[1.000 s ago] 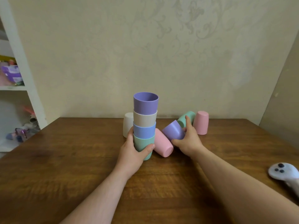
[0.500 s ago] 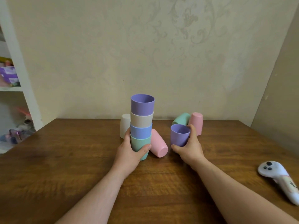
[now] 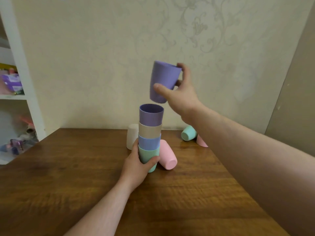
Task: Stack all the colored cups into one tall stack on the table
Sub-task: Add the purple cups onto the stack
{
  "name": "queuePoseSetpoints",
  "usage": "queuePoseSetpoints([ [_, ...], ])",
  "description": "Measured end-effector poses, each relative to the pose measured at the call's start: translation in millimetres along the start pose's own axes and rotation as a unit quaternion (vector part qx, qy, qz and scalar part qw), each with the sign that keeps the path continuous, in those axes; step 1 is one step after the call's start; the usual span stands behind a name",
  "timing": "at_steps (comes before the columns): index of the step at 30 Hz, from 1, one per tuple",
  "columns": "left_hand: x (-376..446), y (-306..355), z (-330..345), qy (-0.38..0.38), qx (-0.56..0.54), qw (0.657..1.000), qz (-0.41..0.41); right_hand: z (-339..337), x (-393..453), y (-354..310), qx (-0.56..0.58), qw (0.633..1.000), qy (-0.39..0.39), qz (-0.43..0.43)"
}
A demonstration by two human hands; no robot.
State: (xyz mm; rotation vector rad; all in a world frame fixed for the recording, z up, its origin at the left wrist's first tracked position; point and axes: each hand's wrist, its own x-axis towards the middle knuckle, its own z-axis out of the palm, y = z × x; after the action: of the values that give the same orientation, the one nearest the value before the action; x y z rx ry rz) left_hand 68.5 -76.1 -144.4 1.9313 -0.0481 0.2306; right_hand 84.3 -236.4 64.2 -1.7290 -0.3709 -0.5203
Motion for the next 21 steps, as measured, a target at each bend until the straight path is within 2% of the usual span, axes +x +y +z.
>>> queuePoseSetpoints([
  [4,-0.5,-1.5,-1.9,0.003,-0.004,1.000,0.008,27.4,-15.8,26.1,-0.064,0.993,-0.085,0.042],
  [10,2.5,-2.5,-0.1,0.017,0.011,1.000,0.009,30.4,-31.6,57.2,0.024,0.994,-0.092,0.051],
  [14,2.1,-4.5,1.1,0.029,0.001,0.999,0.014,19.7,-37.5,86.6,-0.012,0.982,-0.179,0.057],
  [17,1.8,-4.9,2.6,0.032,-0.014,0.999,0.016,3.9,-44.4,116.1,-0.115,0.958,-0.247,0.090],
  [21,1.7,-6.3,0.0,0.011,-0.017,1.000,0.022,-8.9,-59.8,157.1,-0.332,0.881,-0.292,0.165],
])
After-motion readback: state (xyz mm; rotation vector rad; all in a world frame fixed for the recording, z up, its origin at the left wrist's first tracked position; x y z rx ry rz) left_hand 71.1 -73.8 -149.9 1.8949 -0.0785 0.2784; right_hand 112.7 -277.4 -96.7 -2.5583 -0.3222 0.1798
